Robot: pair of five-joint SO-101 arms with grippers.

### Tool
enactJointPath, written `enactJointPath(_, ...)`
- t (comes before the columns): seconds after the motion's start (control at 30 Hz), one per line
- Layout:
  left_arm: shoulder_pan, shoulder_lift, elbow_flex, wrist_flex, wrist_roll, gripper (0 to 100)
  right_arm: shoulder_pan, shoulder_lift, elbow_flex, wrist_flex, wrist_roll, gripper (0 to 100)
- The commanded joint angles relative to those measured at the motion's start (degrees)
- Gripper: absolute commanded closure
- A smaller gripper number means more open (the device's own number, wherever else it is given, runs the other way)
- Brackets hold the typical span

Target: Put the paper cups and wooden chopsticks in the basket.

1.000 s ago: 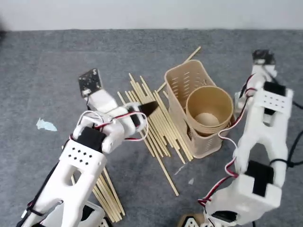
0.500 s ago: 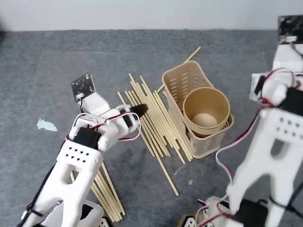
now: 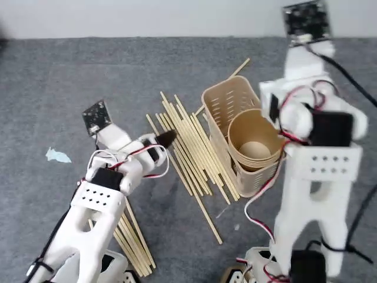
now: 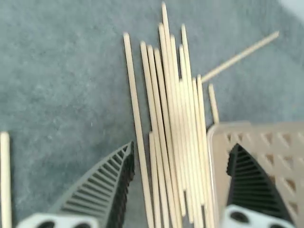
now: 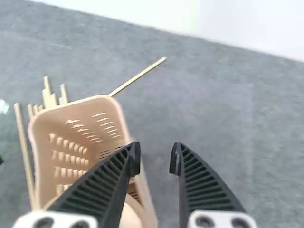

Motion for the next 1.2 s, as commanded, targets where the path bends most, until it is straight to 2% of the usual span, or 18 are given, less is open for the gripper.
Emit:
enactJointPath(0.0, -1.7, -2.1, -0.3, -1.9, -0.4, 70, -2.5, 3.4, -5.5, -0.4, -0.5, 86.5)
enactJointPath(0.2, -1.7, -2.1, -0.3, -1.9, -0.4, 70, -4.1, 12.4, -11.3, 0.2, -0.5, 86.5)
enactJointPath(0.63, -1.7, -1.8, -0.3, -1.9, -0.4, 70, -3.6, 22.7, -11.6, 0.7, 0.2, 87.9)
enactJointPath(0.77, -1.7, -1.7, -0.2, -1.8, -0.5, 70, -1.8, 23.4, -11.7, 0.9, 5.1, 99.8)
enactJointPath(0.93, -1.7, -1.7, -0.2, -1.8, -0.5, 70, 3.5, 23.4, -12.7, 0.9, 9.3, 98.9)
enactJointPath(1.17, -1.7, -1.7, -0.2, -1.8, -0.6, 70, 10.8, 23.4, -18.1, 3.6, 10.5, 99.1)
